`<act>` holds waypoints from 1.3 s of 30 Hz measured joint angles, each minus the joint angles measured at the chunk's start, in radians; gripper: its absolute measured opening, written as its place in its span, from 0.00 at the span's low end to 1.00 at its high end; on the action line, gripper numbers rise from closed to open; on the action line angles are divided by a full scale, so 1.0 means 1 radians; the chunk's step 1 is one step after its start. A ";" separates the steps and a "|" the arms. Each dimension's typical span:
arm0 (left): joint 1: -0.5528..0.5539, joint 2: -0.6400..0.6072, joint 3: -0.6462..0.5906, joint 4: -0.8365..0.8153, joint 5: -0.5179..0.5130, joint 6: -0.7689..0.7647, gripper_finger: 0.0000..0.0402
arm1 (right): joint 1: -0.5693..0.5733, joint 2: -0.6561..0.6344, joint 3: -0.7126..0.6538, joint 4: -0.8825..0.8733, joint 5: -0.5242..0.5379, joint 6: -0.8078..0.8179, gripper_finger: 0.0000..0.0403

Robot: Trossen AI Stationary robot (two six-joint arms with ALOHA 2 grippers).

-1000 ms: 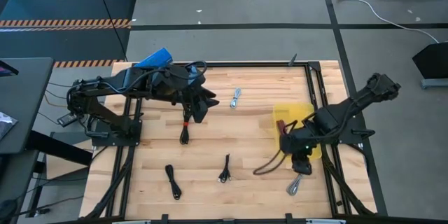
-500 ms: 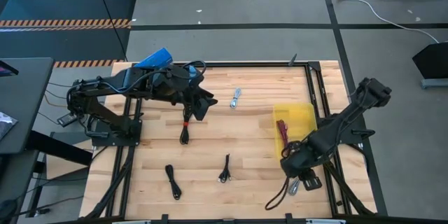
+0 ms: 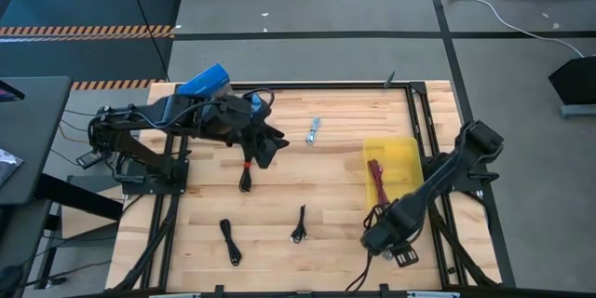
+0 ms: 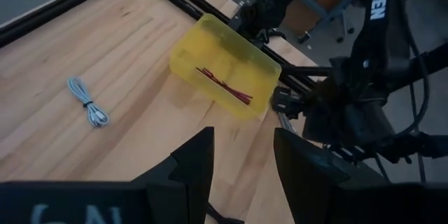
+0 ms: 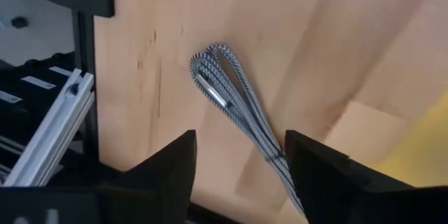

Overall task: Pick and place USB-C Cables
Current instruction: Put the white stripe charger cable into the yellow bin

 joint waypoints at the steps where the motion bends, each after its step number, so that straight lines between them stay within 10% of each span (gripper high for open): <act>1: -0.003 0.000 0.000 0.000 0.000 0.000 0.39 | 0.007 0.016 0.000 0.009 0.000 -0.001 0.58; 15: -0.059 0.000 0.000 0.002 -0.022 -0.035 0.39 | 0.085 0.183 0.000 0.020 0.030 0.009 0.57; 30: -0.117 0.000 0.000 0.003 -0.068 -0.081 0.39 | 0.089 0.188 0.000 0.047 0.074 0.170 0.05; 39: -0.114 0.000 0.000 0.003 -0.078 -0.062 0.39 | 0.089 0.108 0.016 0.053 0.005 0.340 0.04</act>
